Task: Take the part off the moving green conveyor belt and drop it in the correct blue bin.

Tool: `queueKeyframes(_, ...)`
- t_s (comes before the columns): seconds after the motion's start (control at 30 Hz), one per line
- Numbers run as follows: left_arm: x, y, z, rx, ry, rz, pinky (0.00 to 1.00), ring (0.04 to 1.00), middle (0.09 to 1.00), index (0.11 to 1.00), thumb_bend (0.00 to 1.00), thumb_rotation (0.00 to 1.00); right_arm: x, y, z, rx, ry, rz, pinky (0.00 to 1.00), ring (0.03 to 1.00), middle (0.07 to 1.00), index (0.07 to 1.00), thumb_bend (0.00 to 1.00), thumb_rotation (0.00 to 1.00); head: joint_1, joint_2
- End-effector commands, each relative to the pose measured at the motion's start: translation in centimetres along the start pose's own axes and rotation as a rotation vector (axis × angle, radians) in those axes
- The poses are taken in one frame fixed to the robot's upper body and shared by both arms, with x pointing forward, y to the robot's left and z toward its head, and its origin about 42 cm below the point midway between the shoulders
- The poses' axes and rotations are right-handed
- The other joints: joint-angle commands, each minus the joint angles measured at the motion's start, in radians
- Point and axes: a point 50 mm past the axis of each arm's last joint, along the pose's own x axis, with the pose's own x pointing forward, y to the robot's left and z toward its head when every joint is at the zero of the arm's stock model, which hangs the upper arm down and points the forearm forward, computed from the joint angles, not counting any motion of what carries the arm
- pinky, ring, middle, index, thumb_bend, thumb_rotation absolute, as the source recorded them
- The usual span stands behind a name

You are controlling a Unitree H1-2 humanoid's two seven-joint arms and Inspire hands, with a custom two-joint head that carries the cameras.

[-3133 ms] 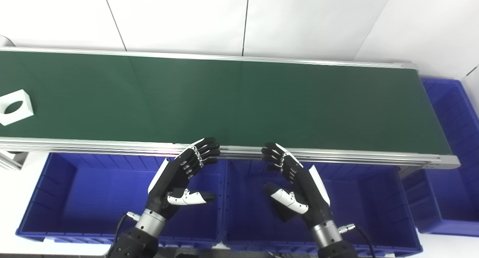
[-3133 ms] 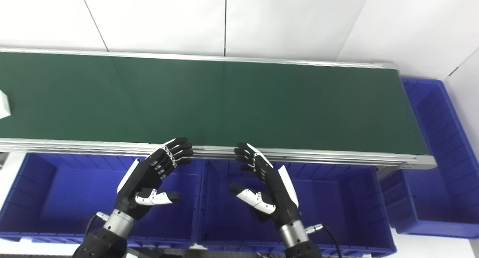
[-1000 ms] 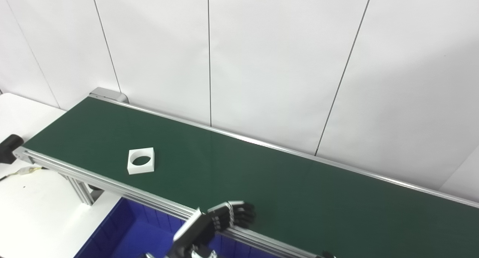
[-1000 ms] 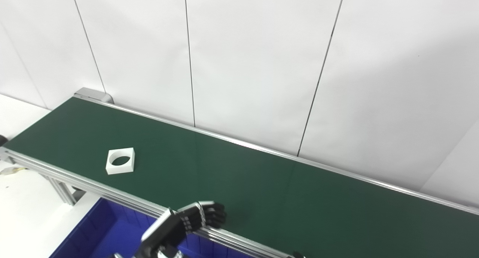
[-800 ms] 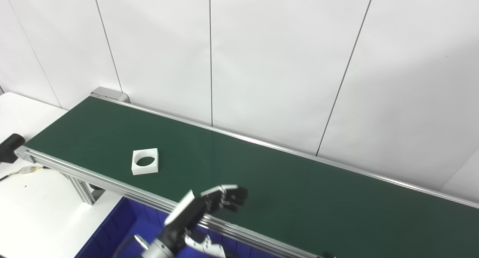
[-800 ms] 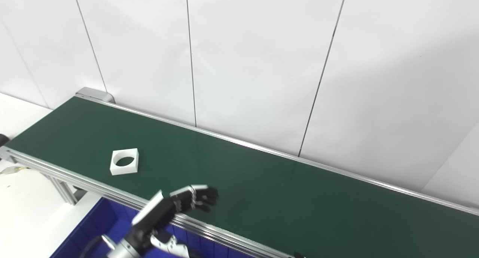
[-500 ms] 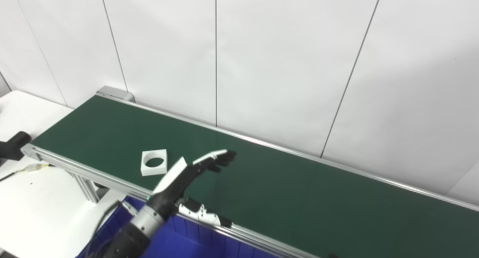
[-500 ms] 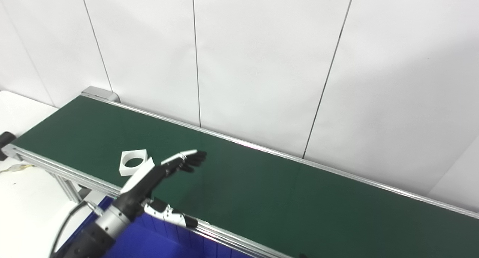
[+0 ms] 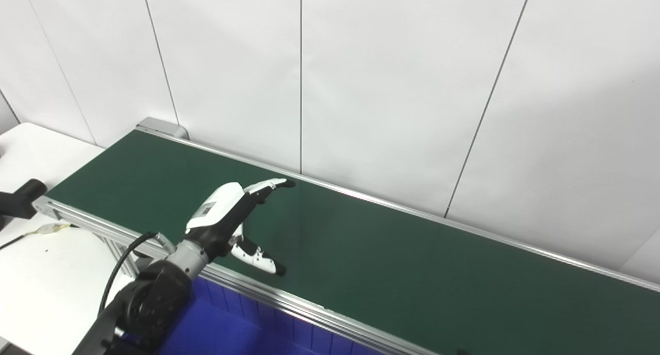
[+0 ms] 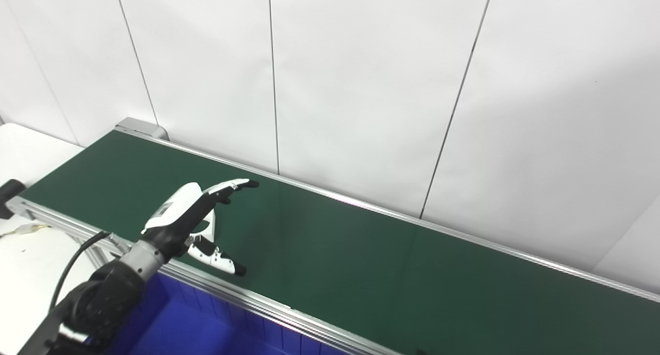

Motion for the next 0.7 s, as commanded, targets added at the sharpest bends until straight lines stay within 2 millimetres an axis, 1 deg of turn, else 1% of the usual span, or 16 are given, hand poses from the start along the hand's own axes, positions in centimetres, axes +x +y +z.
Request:
queueKeyframes(0.0, 1.2, 1.9, -0.5, 0.091, 0.006, 0.040, 0.79, 0.908, 0.921, 0.885, 0.80, 0.10, 0.7, -0.2, 1.3, -0.003, -0.092, -0.005, 0.78, 0.835, 0.859, 0.919, 0.42, 0.61, 0.000, 0.000)
queueKeyframes(0.13, 3.1, 2.9, -2.3, 0.162, 0.062, 0.017, 0.83, 0.925, 0.944, 0.913, 0.80, 0.12, 0.8, -0.2, 1.2, 0.003, -0.094, -0.006, 0.79, 0.836, 0.860, 0.920, 0.41, 0.60, 0.001, -0.001)
queueKeyframes(0.3, 5.3, 4.0, -4.1, 0.216, 0.120, 0.005, 0.85, 0.932, 0.946, 0.907, 0.84, 0.12, 0.9, -0.2, 1.2, 0.001, -0.093, -0.004, 0.79, 0.836, 0.860, 0.922, 0.42, 0.60, 0.000, 0.000)
queueKeyframes(0.37, 6.0, 4.2, -4.6, 0.247, 0.140, 0.004, 0.86, 0.921, 0.939, 0.906, 0.84, 0.13, 0.9, -0.2, 1.2, -0.001, -0.094, -0.003, 0.78, 0.833, 0.859, 0.922, 0.41, 0.60, 0.001, -0.002)
queueKeyframes(0.53, 7.7, 4.2, -5.8, 0.305, 0.207, 0.024, 0.86, 0.912, 0.934, 0.901, 0.85, 0.14, 1.0, -0.2, 1.2, -0.006, -0.095, -0.001, 0.78, 0.835, 0.857, 0.921, 0.40, 0.59, -0.001, -0.006)
queueKeyframes(0.67, 8.6, 4.0, -6.4, 0.331, 0.239, 0.032, 0.86, 0.923, 0.926, 0.887, 0.86, 0.11, 1.0, -0.1, 1.3, -0.006, -0.095, 0.000, 0.78, 0.832, 0.857, 0.922, 0.41, 0.61, -0.004, -0.004)
